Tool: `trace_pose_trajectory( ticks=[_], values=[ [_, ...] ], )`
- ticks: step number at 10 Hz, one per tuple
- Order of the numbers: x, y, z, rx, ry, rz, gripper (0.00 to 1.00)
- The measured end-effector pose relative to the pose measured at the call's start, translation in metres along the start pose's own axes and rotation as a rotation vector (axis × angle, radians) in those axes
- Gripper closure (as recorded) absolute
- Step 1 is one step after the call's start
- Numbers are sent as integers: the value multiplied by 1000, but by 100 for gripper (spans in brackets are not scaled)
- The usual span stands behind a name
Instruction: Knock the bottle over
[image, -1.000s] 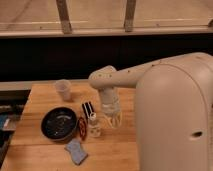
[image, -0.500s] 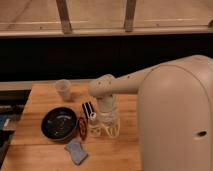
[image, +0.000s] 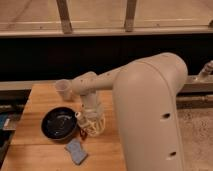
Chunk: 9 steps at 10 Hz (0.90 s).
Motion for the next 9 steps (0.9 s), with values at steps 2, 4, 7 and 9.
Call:
trace_pose_trajectory(
  ticks=[2, 4, 7, 9],
  values=[
    [-36, 1, -30, 46, -49, -45, 100],
    [-60, -9, -55, 81, -102, -56, 100],
    [-74, -48, -86, 100, -199, 23, 100],
    [-75, -48, -85, 101, -199, 25, 93]
  ],
)
